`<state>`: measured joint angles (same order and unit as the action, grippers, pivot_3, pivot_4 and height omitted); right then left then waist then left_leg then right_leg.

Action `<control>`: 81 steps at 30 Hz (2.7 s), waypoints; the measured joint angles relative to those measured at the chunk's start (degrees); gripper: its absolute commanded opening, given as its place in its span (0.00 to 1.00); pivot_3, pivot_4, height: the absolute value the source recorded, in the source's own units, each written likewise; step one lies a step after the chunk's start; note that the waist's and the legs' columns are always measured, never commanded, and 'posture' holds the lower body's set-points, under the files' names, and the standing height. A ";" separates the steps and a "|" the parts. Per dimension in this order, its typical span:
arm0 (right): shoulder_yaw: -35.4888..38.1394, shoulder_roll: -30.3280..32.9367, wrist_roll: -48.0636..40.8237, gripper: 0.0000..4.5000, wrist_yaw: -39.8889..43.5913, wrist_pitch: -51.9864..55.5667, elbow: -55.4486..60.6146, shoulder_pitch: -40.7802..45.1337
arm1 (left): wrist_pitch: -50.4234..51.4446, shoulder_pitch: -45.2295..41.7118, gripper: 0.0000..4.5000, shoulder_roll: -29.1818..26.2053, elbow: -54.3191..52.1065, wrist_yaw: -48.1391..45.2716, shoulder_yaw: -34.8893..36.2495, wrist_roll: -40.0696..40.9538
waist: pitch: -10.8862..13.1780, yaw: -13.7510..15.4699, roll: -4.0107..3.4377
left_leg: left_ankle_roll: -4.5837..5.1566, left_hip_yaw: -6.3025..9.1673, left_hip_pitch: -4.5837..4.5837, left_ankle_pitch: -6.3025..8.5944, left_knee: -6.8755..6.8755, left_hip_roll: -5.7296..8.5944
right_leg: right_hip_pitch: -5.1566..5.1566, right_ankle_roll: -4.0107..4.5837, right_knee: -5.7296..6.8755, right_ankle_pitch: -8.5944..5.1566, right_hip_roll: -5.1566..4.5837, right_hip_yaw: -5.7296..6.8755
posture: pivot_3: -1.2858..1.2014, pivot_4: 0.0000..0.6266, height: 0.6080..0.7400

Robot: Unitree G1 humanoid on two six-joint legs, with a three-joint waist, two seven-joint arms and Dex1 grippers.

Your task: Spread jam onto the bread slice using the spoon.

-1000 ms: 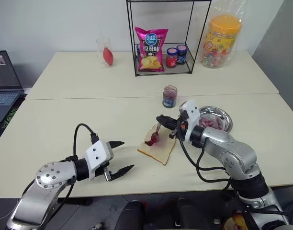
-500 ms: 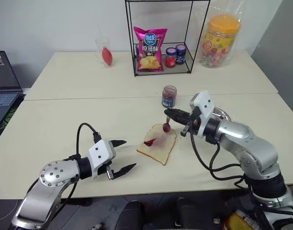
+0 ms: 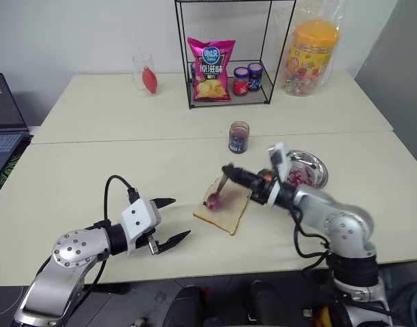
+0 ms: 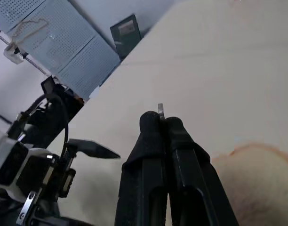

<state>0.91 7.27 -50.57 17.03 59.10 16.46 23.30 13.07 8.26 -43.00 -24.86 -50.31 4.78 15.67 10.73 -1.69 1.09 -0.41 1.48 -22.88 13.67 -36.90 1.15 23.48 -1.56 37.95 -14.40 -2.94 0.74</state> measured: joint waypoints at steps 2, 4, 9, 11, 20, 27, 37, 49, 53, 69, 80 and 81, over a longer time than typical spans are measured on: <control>0.01 -3.16 0.03 0.02 -0.66 -0.67 -3.92 1.23 | -0.12 -0.03 1.00 -0.02 -0.01 -0.37 0.27 0.06 | 0.00 0.03 0.00 | 0.00 0.00 0.01 -0.01 -0.03 0.00 | -0.01 -0.06 0.00 -0.01 0.00 0.00 | 0.52 0.24 1.00; 0.04 -4.99 0.28 0.02 -1.02 -1.37 -7.00 2.12 | -0.14 -0.05 1.00 -0.03 0.01 -0.41 0.27 0.05 | 0.00 0.03 0.00 | 0.01 -0.01 0.00 -0.01 -0.04 0.00 | -0.02 -0.08 -0.01 0.00 0.00 0.00 | 0.52 0.24 1.00; 2.70 -7.17 1.01 0.02 -2.20 -3.69 -14.88 5.27 | 0.21 -0.29 1.00 -0.04 -0.04 -0.40 0.27 0.05 | 0.00 0.14 0.00 | 0.01 -0.01 -0.01 -0.01 -0.03 0.01 | -0.02 0.01 -0.04 0.07 0.01 0.00 | 0.52 0.24 1.00; 5.55 -7.24 0.14 0.02 -2.45 -3.75 -16.91 5.86 | 0.60 -0.71 1.00 -0.05 -0.42 -0.33 0.26 0.05 | 0.00 0.15 0.00 | 0.00 0.00 -0.02 0.00 0.00 0.01 | -0.01 0.08 -0.04 0.11 0.01 0.01 | 0.52 0.24 1.00; 13.62 -6.47 -6.23 0.02 -4.87 1.44 -18.84 5.92 | 3.04 -1.35 1.00 -0.05 -2.27 -0.33 0.19 0.22 | 0.00 0.00 0.00 | 0.01 -0.02 0.00 -0.01 0.01 -0.01 | -0.01 0.00 -0.02 0.05 0.03 -0.01 | 0.52 0.24 1.00; 11.78 -7.77 -6.10 0.02 -5.76 2.68 -19.32 5.26 | 3.72 -2.19 1.00 -0.05 -2.28 -0.47 0.06 0.23 | 0.00 -0.02 0.00 | 0.01 -0.05 -0.01 -0.01 0.01 -0.01 | -0.01 -0.01 -0.03 0.05 0.05 -0.03 | 0.52 0.24 1.00; 10.42 -3.36 -2.34 0.02 -2.10 1.56 -22.13 4.42 | 3.70 -2.35 1.00 -0.05 -2.27 -0.99 -0.09 0.22 | 0.00 0.02 0.00 | 0.01 -0.04 0.00 -0.01 0.01 -0.01 | -0.02 -0.02 -0.04 0.05 0.05 -0.02 | 0.52 0.24 1.00; 15.09 2.74 -2.73 0.02 0.22 1.37 -22.91 3.04 | 3.53 -2.65 1.00 -0.01 -2.25 -1.06 -0.67 0.16 | -0.02 0.58 0.02 | 0.07 -0.03 0.02 -0.04 -0.06 0.04 | -0.16 -0.30 -0.17 0.04 0.02 -0.03 | 0.52 0.24 1.00; 17.80 3.32 -3.70 0.02 -1.34 1.68 -22.89 4.49 | 3.46 -3.57 1.00 0.12 -2.23 -1.05 -1.21 0.15 | -0.01 0.51 0.01 | 0.08 -0.04 0.02 -0.05 -0.05 0.03 | -0.15 -0.30 -0.17 0.08 0.02 -0.05 | 0.52 0.24 1.00; 9.09 -1.86 -6.61 0.02 -7.00 4.99 -12.28 2.88 | 2.77 -3.90 1.00 0.44 -1.81 -0.91 -1.47 0.22 | -0.01 0.06 0.01 | 0.08 -0.05 -0.01 -0.05 0.00 0.01 | -0.07 -0.30 -0.19 0.07 0.02 -0.05 | 0.52 0.24 1.00; 7.70 -2.68 -1.94 0.02 -4.40 0.31 -18.14 5.24 | 2.82 -3.89 1.00 0.49 -1.87 -0.46 -1.83 0.22 | -0.01 0.07 0.01 | 0.08 -0.05 -0.02 -0.04 0.02 0.01 | -0.06 -0.22 -0.19 0.12 0.02 -0.05 | 0.52 0.24 1.00; 7.77 -2.62 -1.23 0.02 -3.98 -0.38 -19.21 5.45 | 2.85 -3.90 1.00 0.49 -1.89 -0.43 -1.97 0.22 | -0.01 0.06 0.01 | 0.08 -0.05 -0.02 -0.04 0.01 0.01 | -0.07 -0.22 -0.20 0.12 0.02 -0.05 | 0.52 0.24 1.00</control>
<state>8.68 4.65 -51.80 13.06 58.72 -2.76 28.74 15.92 4.37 -42.51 -26.75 -50.73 2.81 15.89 10.72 -1.63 1.10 -0.33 1.43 -22.90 13.63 -36.89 1.16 23.41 -1.78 37.76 -14.27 -2.91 0.69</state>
